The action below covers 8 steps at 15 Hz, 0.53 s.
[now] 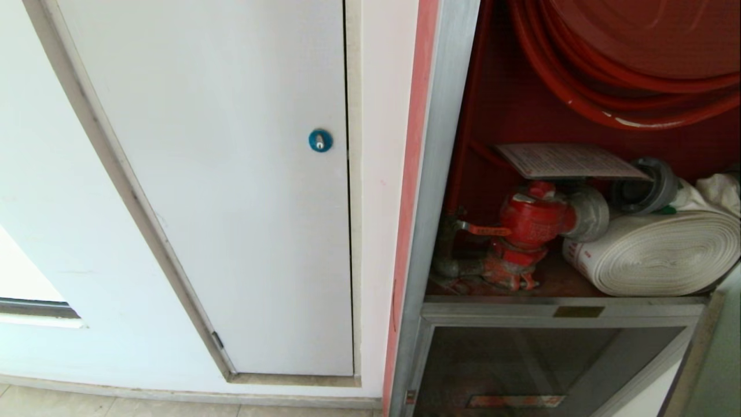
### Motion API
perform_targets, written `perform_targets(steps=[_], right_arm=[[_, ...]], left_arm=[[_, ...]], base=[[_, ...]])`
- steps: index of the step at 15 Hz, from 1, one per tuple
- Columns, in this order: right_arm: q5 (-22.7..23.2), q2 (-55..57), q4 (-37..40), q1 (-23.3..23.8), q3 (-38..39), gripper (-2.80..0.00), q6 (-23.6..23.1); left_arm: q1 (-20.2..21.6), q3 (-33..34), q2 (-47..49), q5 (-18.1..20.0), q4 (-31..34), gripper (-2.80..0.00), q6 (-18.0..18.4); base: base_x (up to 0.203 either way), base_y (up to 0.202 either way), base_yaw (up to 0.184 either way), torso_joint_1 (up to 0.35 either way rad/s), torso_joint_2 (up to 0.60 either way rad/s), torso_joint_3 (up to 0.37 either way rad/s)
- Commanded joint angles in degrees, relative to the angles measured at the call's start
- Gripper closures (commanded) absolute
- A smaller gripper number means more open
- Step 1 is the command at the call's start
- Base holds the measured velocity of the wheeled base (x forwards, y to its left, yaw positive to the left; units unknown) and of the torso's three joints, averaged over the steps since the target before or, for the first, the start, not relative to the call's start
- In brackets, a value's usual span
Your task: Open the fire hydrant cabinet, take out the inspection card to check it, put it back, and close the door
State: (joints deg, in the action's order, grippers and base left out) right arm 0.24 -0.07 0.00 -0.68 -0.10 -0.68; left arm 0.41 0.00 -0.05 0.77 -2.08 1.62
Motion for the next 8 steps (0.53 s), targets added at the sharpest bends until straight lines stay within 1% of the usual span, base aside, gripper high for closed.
perform_targets(steps=[1,5,6,8], right_arm=[[0.0,0.1,0.0,0.0,0.0,0.0,0.0],[0.0,0.1,0.0,0.0,0.0,0.0,-0.1],[0.0,0.1,0.0,0.0,0.0,0.0,-0.1],[0.0,0.1,0.0,0.0,0.0,0.0,0.0]], left_arm=[[0.0,0.8,0.1,0.0,0.0,0.0,0.0],[0.0,0.8,0.1,0.0,0.0,0.0,0.0],[0.0,0.8,0.1,0.0,0.0,0.0,0.0],[0.0,0.8,0.1,0.0,0.0,0.0,0.0]], base=[[0.0,0.0,0.0,0.0,0.0,0.0],[0.0,0.0,0.0,0.0,0.0,0.0],[-0.079,0.0,0.0,0.02,0.0,0.002],[-0.176,0.0,-0.001,0.009,0.0,0.001]])
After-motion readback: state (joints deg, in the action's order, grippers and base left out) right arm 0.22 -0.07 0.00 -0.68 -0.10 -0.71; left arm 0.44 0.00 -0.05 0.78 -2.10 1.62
